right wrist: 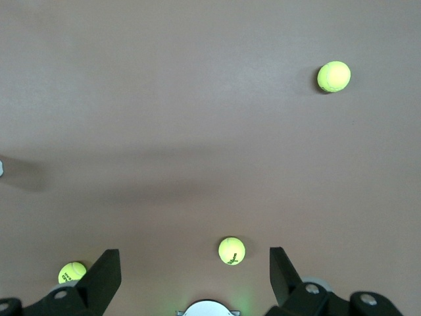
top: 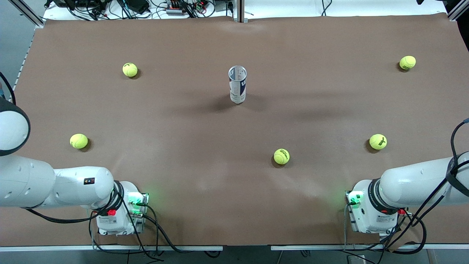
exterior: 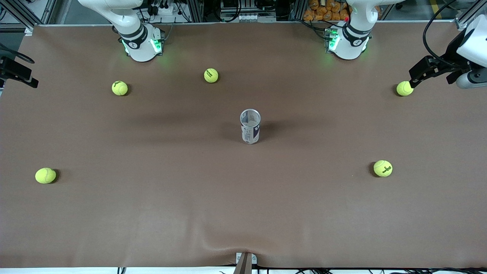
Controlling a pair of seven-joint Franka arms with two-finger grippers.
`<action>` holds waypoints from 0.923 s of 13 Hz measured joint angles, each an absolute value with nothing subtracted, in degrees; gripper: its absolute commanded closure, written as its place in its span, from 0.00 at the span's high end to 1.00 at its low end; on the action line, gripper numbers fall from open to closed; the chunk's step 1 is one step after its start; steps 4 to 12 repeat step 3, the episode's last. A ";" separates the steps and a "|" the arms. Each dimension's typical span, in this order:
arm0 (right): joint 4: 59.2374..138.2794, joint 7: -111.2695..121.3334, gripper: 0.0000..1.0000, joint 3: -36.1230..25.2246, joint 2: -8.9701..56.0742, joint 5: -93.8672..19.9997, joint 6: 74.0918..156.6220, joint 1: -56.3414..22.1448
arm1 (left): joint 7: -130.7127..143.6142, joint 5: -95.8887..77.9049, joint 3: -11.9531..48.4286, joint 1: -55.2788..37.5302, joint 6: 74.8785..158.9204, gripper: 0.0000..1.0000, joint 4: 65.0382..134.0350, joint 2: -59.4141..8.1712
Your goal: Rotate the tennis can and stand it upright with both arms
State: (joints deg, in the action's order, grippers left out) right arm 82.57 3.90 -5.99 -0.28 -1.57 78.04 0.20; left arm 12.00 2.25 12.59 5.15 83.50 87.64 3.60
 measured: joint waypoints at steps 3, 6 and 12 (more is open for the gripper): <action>82.57 3.90 1.00 -5.53 -0.28 -1.07 78.04 0.09 | 11.44 0.33 12.43 6.84 83.16 1.00 87.60 3.60; 82.57 3.90 1.00 -5.53 -0.28 -1.07 78.04 0.09 | 11.44 0.33 12.43 6.84 83.16 1.00 87.60 3.60; 82.57 3.90 1.00 -5.53 -0.28 -1.07 78.04 0.09 | 11.44 0.33 12.43 6.84 83.16 1.00 87.60 3.60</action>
